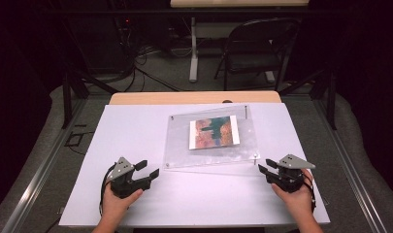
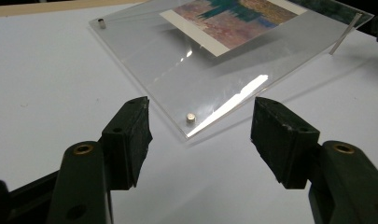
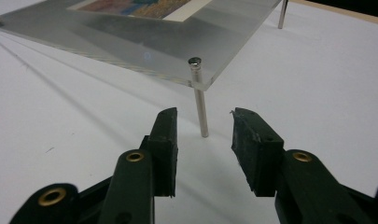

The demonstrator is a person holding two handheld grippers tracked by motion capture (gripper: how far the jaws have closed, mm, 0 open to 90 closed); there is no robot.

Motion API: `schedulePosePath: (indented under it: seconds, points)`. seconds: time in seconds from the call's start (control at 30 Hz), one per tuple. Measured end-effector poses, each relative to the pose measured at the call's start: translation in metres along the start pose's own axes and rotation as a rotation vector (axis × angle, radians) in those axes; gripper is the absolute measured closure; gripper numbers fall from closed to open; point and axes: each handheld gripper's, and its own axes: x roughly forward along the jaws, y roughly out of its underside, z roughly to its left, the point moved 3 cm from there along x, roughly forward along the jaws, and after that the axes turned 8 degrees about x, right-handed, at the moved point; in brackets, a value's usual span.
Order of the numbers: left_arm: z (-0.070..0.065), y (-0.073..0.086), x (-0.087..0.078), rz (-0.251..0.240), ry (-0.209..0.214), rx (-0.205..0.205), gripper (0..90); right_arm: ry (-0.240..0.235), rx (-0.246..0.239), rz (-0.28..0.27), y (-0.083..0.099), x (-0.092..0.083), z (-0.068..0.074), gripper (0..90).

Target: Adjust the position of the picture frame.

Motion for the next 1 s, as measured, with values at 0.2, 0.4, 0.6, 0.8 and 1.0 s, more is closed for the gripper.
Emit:
schedulePosePath:
  seconds: [0.2, 0.4, 0.6, 0.8, 1.0]
  points:
    - [0.0, -0.001, 0.002, 0.011, 0.003, -0.022, 40.6, -0.022, 0.0, 0.027, 0.0, 0.011, 0.0, 64.3]
    - [-0.006, -0.004, 0.01, 0.027, 0.044, -0.031, 47.4, -0.023, 0.003, 0.04, -0.001, 0.018, -0.001, 66.4]
    - [-0.013, -0.016, 0.02, 0.046, 0.069, -0.002, 52.9, -0.03, -0.015, 0.062, -0.004, 0.027, -0.005, 69.3]
    - [-0.02, -0.028, 0.035, 0.061, 0.112, -0.024, 60.8, -0.053, -0.01, 0.063, -0.004, 0.03, -0.006, 73.3]
    - [-0.028, -0.038, 0.051, 0.051, 0.131, -0.019, 69.9, -0.064, -0.017, 0.079, -0.005, 0.039, -0.008, 75.4]
